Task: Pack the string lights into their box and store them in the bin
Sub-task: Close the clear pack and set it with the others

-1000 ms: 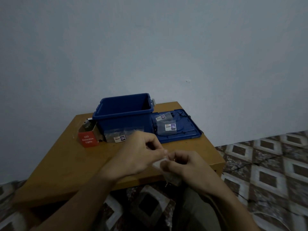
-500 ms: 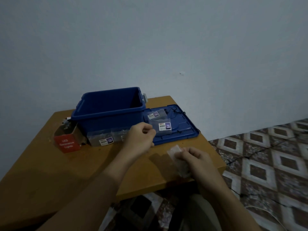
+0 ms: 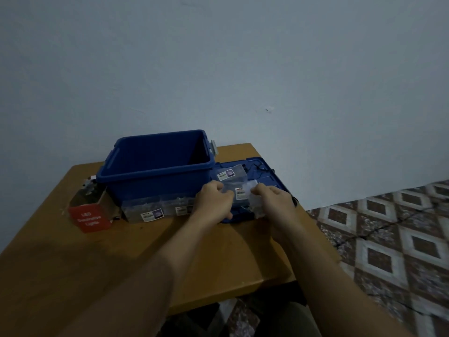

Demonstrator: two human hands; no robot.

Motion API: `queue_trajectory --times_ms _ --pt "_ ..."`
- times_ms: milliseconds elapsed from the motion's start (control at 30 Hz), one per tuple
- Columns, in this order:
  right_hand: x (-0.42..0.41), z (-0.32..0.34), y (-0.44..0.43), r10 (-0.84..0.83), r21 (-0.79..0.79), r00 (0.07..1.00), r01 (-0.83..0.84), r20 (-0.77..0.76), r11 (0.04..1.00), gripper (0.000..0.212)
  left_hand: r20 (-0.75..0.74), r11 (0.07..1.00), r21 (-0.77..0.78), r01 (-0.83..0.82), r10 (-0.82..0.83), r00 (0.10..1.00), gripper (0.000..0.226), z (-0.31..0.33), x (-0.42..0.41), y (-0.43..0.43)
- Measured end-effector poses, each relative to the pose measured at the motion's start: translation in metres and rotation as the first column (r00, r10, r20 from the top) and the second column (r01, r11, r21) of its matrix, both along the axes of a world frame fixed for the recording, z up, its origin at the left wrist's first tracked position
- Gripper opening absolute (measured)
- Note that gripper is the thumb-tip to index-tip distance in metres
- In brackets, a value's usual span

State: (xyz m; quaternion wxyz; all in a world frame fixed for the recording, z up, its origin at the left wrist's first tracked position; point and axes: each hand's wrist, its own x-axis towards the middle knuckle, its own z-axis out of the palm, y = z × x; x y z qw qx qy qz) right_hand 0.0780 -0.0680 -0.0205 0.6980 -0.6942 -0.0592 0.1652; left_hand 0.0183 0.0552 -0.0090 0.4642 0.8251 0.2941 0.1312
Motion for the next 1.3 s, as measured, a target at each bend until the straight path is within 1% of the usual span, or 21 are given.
queue_trajectory --times_ms 67,133,200,267,333,400,500,533,600,700,800,867,933,1000,1133,1233,1300 --pt "-0.003 -0.002 0.000 -0.031 0.002 0.999 0.031 0.008 1.000 0.020 0.028 1.000 -0.018 -0.004 0.005 1.000 0.044 -0.001 -0.003 -0.002" --pt "-0.009 -0.003 -0.004 -0.085 0.014 0.996 0.085 0.032 0.996 0.025 0.105 1.000 -0.029 0.004 -0.001 0.995 0.046 0.001 -0.009 -0.007" --pt "-0.018 -0.001 -0.012 -0.127 0.060 0.990 0.123 0.065 0.991 0.023 0.209 1.000 -0.016 0.005 -0.001 0.978 0.048 0.002 -0.020 -0.012" --pt "-0.031 0.001 -0.019 -0.144 0.109 0.986 0.135 0.079 0.985 0.020 0.308 0.999 0.031 -0.042 0.030 0.951 0.045 0.000 -0.034 -0.014" --pt "-0.044 0.000 -0.022 -0.137 0.139 0.988 0.127 0.069 0.982 0.016 0.394 0.993 0.065 -0.100 0.066 0.917 0.039 -0.005 -0.051 -0.014" --pt "-0.056 -0.003 -0.021 -0.095 0.160 0.994 0.085 0.056 0.983 0.011 0.442 0.989 0.072 -0.132 0.087 0.893 0.034 -0.013 -0.069 -0.013" --pt "-0.073 -0.011 -0.015 0.015 0.157 0.998 -0.023 0.055 0.987 0.013 0.441 0.992 0.009 -0.122 0.106 0.891 0.027 -0.032 -0.096 0.000" --pt "-0.078 -0.014 -0.013 0.038 0.142 0.997 -0.047 0.062 0.989 0.015 0.435 0.994 -0.007 -0.111 0.103 0.894 0.027 -0.038 -0.104 0.007" --pt "-0.086 -0.021 -0.008 0.076 0.103 0.993 -0.084 0.086 0.991 0.019 0.421 0.996 -0.014 -0.090 0.088 0.903 0.036 -0.049 -0.119 0.020" --pt "-0.095 -0.027 0.000 0.133 0.032 0.983 -0.138 0.129 0.990 0.022 0.373 0.999 0.025 -0.046 0.034 0.927 0.048 -0.057 -0.135 0.038" --pt "-0.100 -0.031 0.008 0.214 -0.053 0.961 -0.208 0.177 0.977 0.023 0.302 0.992 0.127 -0.012 -0.027 0.953 0.054 -0.063 -0.147 0.056" --pt "-0.099 -0.031 0.009 0.287 -0.132 0.933 -0.264 0.215 0.956 0.023 0.282 0.985 0.172 0.003 -0.052 0.958 0.056 -0.064 -0.151 0.063" --pt "-0.096 -0.027 0.008 0.366 -0.193 0.902 -0.326 0.231 0.925 0.027 0.284 0.986 0.163 0.026 -0.072 0.956 0.057 -0.064 -0.153 0.066" --pt "-0.091 -0.021 0.006 0.427 -0.200 0.866 -0.384 0.261 0.901 0.032 0.305 0.991 0.129 0.046 -0.084 0.949 0.054 -0.063 -0.154 0.066" --pt "-0.079 -0.009 0.004 0.402 -0.153 0.815 -0.374 0.417 0.915 0.026 0.372 0.993 0.102 0.060 -0.094 0.924 0.055 -0.065 -0.155 0.064" --pt "-0.072 -0.003 0.008 0.403 -0.133 0.805 -0.385 0.434 0.913 0.015 0.396 0.993 0.111 0.047 -0.088 0.914 0.049 -0.067 -0.157 0.063" --pt "-0.071 -0.001 0.012 0.408 -0.153 0.785 -0.382 0.467 0.911 0.009 0.390 0.990 0.131 0.053 -0.100 0.915 0.043 -0.068 -0.157 0.064"
